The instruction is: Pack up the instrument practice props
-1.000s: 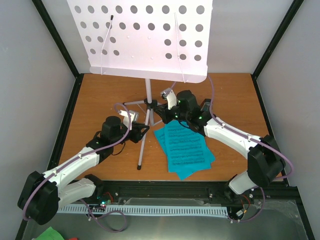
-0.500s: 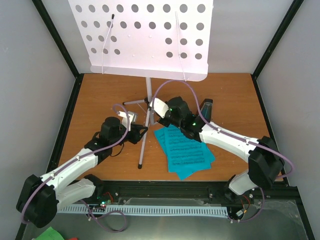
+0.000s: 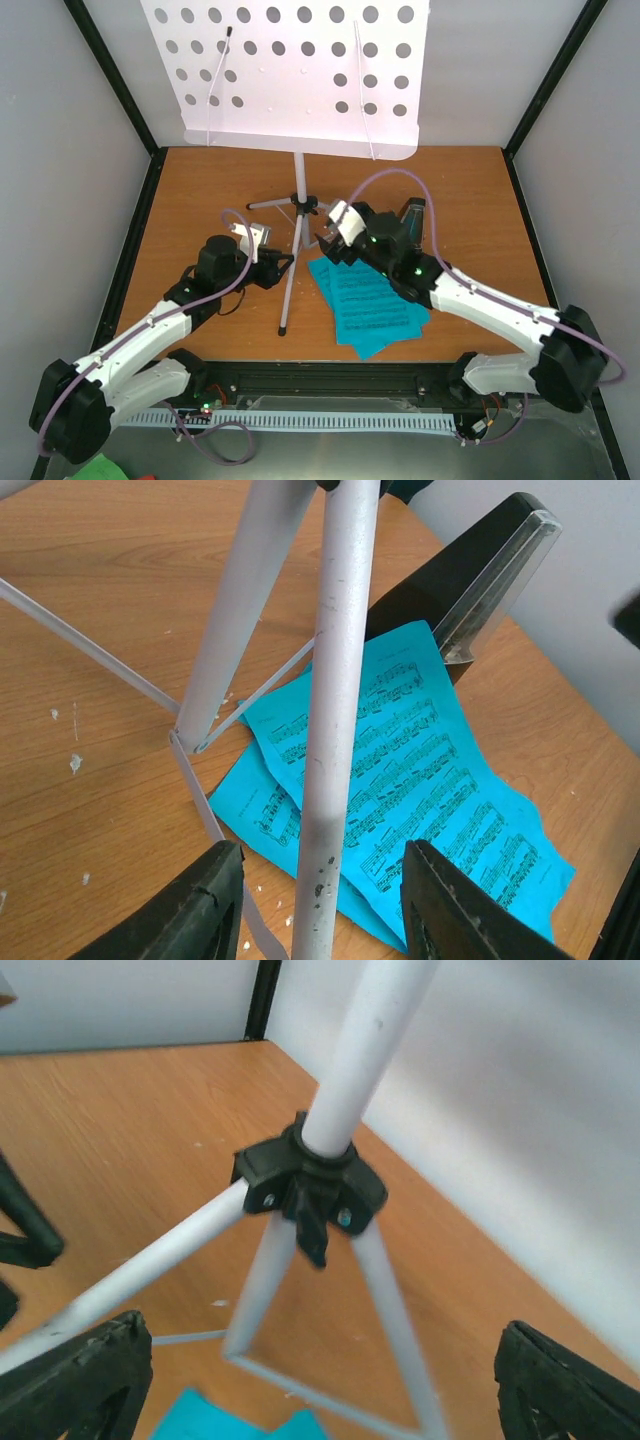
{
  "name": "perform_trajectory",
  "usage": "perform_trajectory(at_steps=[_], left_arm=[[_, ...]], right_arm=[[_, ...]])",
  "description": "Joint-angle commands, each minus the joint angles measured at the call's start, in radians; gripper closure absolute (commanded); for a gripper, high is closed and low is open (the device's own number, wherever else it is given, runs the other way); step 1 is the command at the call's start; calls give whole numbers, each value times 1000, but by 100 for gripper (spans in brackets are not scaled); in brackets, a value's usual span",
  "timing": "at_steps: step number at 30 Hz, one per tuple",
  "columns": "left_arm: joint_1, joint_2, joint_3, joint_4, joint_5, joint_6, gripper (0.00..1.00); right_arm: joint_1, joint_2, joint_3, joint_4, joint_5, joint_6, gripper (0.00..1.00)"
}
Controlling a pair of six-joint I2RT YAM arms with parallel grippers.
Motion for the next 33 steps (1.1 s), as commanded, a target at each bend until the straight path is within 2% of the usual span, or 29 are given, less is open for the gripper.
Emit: perform_trajectory(at_steps=[1, 4, 9, 14, 18, 24, 33], left_arm=[[6, -12, 51, -13, -2, -18, 52], [6, -11, 56, -20, 2, -28, 38], [6, -26, 64, -31, -7, -54, 14], [6, -53, 69, -37, -18, -84, 1], [6, -67, 75, -50, -22, -96, 1], [6, -69, 82, -65, -23, -95, 0], [6, -61, 82, -59, -15, -102, 1]], right_arm=[[-5, -110, -155, 159, -38, 386, 2], [-26, -140, -205, 206, -78, 629, 0], [-95, -106, -137, 185, -136, 948, 0], [-170, -30, -70, 174, -302, 1365, 1], [-172, 36, -18, 219, -407, 1568, 2], [-171, 74, -35, 307, -429, 1784, 2], [-171, 150, -33, 358, -451, 1916, 13]])
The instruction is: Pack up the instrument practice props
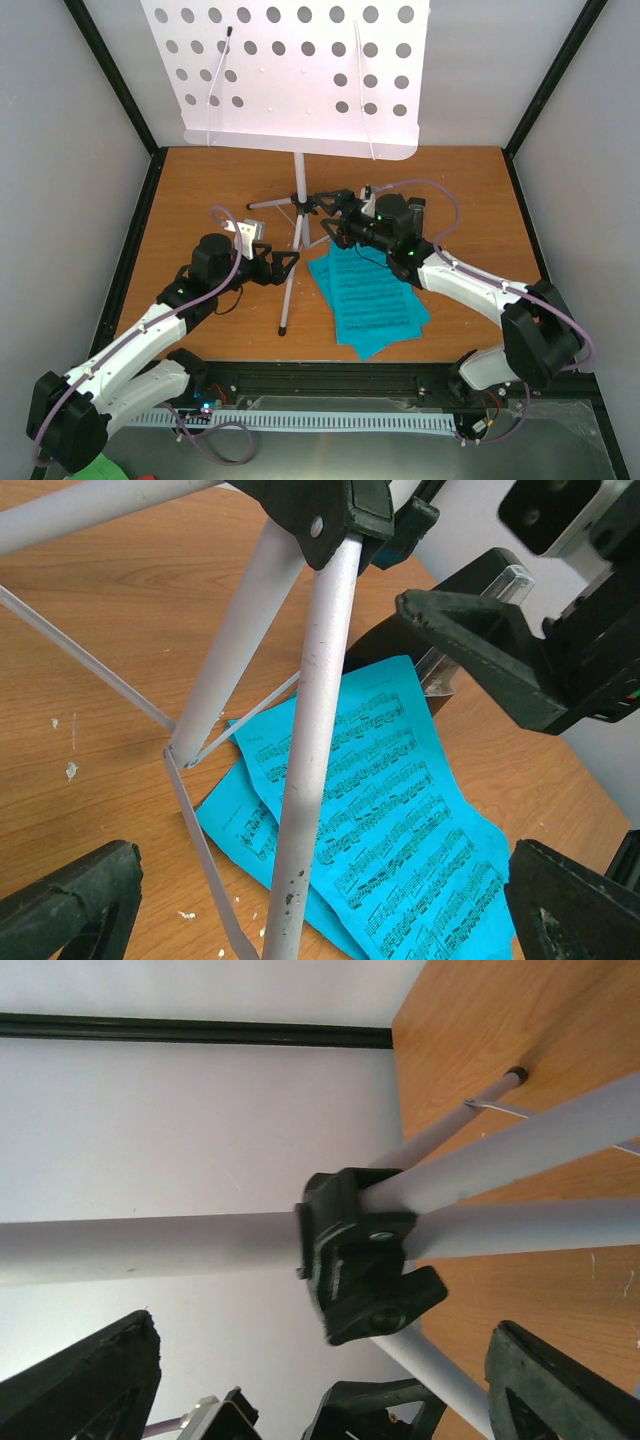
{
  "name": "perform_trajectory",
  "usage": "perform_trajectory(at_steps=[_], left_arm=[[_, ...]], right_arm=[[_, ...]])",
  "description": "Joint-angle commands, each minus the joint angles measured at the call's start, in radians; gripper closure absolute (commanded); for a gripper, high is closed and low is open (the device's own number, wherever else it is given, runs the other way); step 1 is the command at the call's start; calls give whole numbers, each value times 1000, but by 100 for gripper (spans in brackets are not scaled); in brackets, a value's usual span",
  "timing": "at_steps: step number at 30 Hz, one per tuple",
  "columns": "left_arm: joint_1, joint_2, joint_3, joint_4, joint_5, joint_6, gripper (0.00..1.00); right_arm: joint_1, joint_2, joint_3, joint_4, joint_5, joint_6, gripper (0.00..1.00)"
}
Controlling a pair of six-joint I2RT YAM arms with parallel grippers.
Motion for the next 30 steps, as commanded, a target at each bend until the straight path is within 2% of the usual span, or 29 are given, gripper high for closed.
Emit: perform_trajectory(at_steps=[1, 5, 8, 15, 22, 25, 28, 30], left_arm=[[6, -3, 43, 1, 2, -18, 1], [6, 2, 44, 5, 2, -20, 0], [6, 8, 40, 10, 1, -21, 0], [6, 20, 42, 22, 2, -21, 1], [6, 21, 43, 23, -2, -20, 0], [6, 21, 43, 22, -1, -20, 1], [6, 20, 43, 21, -1, -20, 1], [6, 21, 43, 22, -1, -20, 0]], right_arm=[[0, 35, 4, 51, -18, 101, 15], [1, 54, 12, 64, -22, 107, 26], [0, 73, 14, 88, -35, 114, 41], [3, 105, 20, 118, -54, 141, 50], [3, 104, 6, 118, -45, 143, 82], [3, 101, -4, 124, -40, 141, 82], [3, 99, -9, 132, -35, 121, 69], [3, 96, -12, 135, -29, 106, 68]])
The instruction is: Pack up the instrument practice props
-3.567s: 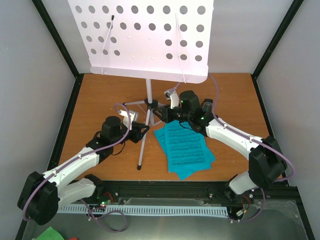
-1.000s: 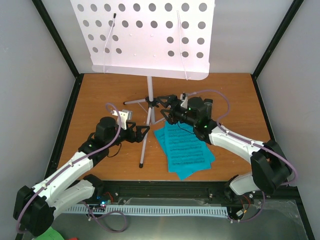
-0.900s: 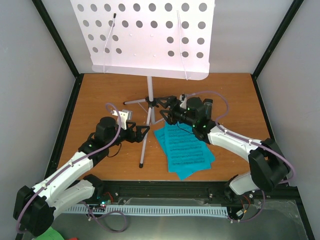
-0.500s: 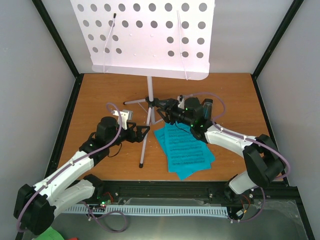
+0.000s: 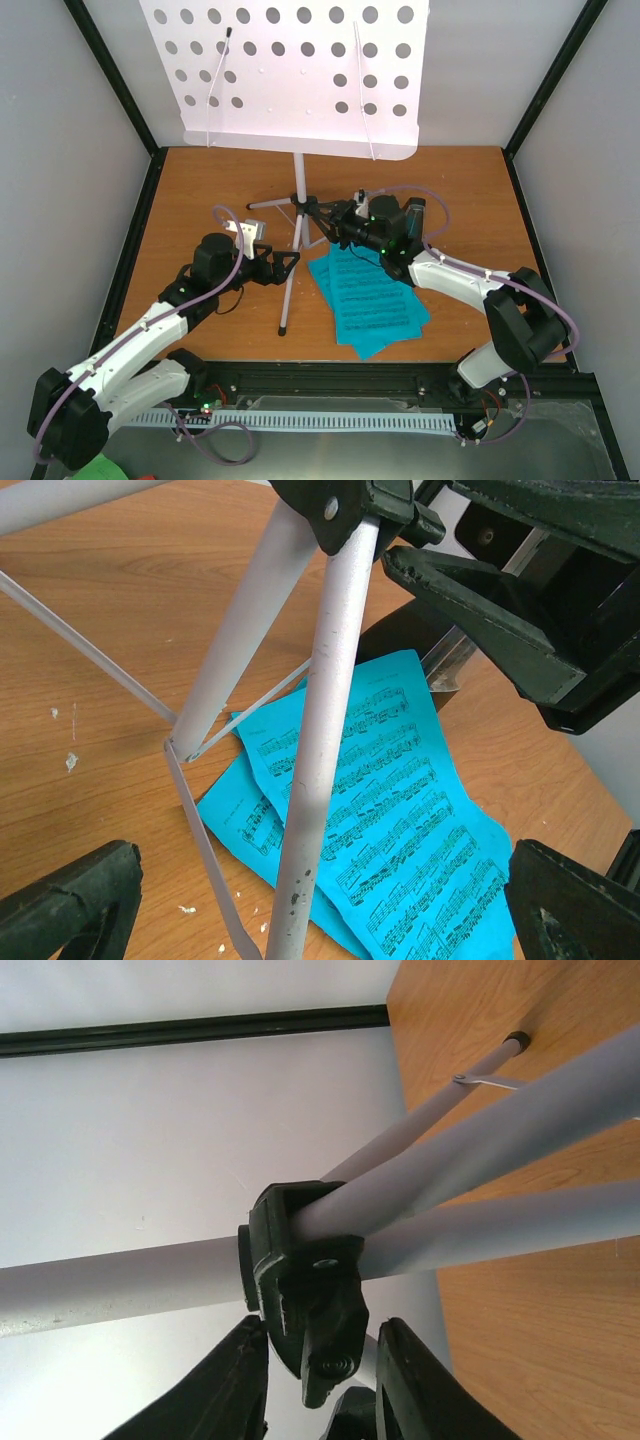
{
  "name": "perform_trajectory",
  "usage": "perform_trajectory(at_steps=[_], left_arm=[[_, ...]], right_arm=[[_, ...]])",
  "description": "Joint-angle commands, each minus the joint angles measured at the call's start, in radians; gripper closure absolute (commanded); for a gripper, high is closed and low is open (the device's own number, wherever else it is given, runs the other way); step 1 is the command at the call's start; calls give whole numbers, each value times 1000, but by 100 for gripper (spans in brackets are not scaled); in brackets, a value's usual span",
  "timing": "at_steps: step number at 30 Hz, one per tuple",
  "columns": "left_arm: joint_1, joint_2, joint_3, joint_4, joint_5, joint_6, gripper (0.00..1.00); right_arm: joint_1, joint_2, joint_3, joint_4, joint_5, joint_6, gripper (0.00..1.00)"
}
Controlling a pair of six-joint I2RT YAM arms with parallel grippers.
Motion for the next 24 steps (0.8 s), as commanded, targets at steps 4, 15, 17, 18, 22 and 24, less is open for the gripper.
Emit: perform_trajectory(at_steps=[4, 15, 17, 18, 22, 24], left_arm=[[6, 1, 46, 20, -1, -10, 0], [6, -4, 49, 14, -5, -9, 1], [6, -6, 48, 13, -7, -8, 1], [6, -6, 48, 13, -7, -8, 1], [6, -3, 48, 13, -6, -7, 1], [6, 0, 50, 14, -5, -8, 0]], right_arm=[[0, -3, -14, 41, 20, -65, 76], [2, -15, -78, 129, 76, -291, 88], [3, -26, -108, 177, 107, -356, 90], [5, -31, -119, 207, 127, -394, 91], [12, -47, -132, 229, 165, -658, 93], [14, -54, -155, 289, 171, -779, 93]])
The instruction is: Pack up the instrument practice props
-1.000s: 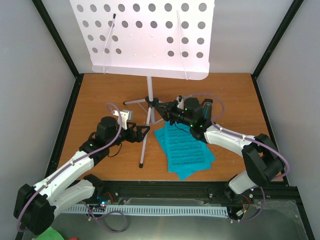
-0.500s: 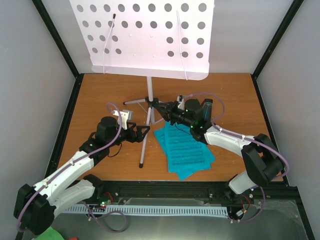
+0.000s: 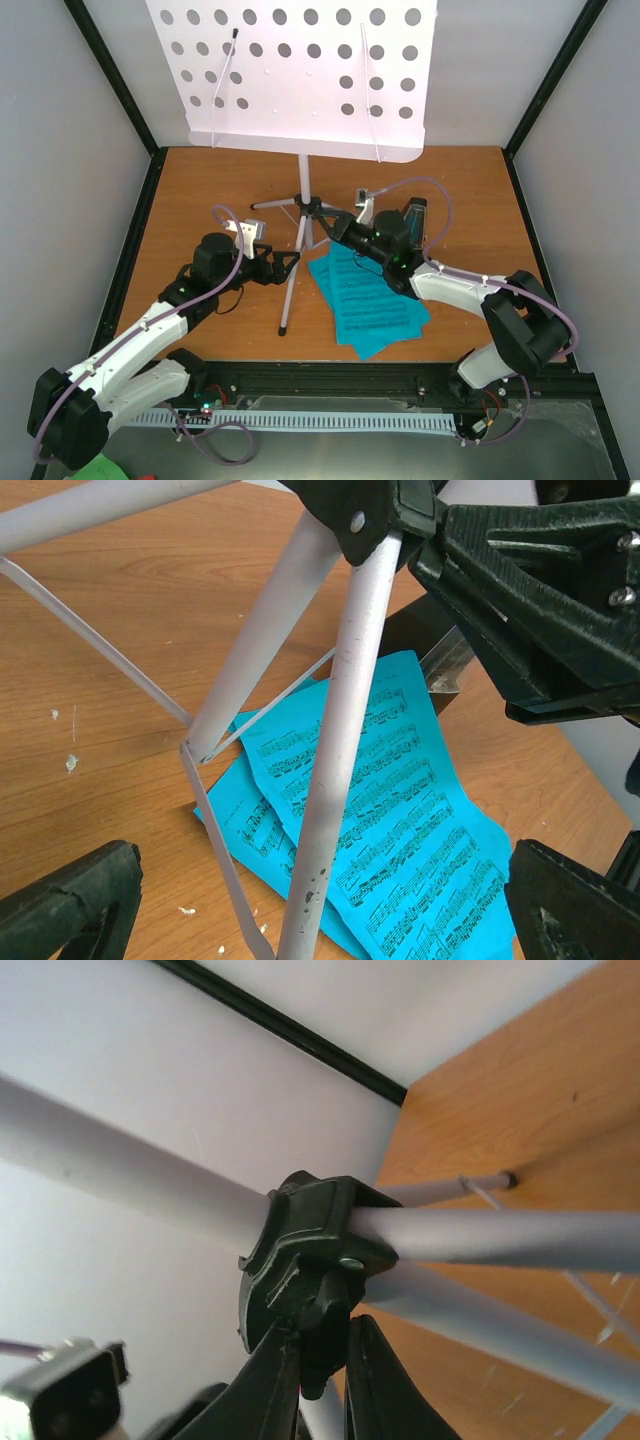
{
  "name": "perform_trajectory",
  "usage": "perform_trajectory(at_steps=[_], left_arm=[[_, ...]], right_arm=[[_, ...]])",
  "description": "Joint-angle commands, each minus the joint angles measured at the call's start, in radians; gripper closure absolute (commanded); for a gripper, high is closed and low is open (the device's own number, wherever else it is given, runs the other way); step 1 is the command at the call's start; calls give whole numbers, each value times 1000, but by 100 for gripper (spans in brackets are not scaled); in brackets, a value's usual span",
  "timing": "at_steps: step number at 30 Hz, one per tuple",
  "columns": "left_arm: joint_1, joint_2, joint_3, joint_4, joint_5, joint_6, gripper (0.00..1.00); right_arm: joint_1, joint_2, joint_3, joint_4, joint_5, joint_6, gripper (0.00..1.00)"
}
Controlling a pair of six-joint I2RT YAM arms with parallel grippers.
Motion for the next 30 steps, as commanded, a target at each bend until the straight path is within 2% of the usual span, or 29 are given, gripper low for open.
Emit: perform_trajectory(at_steps=[1, 7, 11, 14, 19, 22, 25, 28, 30], left_arm=[[6, 2, 48, 14, -1, -8, 0], [6, 5, 46, 31, 11, -17, 0], [6, 14, 44, 45, 29, -23, 1], [6, 25, 42, 56, 41, -22, 1], [6, 48, 49, 64, 60, -15, 1], [7, 53, 54, 63, 63, -9, 0], [6, 53, 58, 60, 58, -8, 1], [6, 50, 60, 55, 53, -7, 0], [6, 48, 61, 48, 48, -8, 1]], right_arm=[[-2, -37, -48, 129, 80, -372, 93], [5, -46, -52, 143, 40, -826, 93], [9, -51, -14, 20, 53, -1169, 95], [22, -50, 31, -70, 94, -1386, 95], [70, -40, 85, -154, 259, -1698, 97], [72, -73, 73, -107, 268, -1697, 93], [72, -126, 54, -71, 215, -1578, 73], [71, -189, -4, -14, 175, -1421, 47], [70, -230, -51, 27, 169, -1307, 37]])
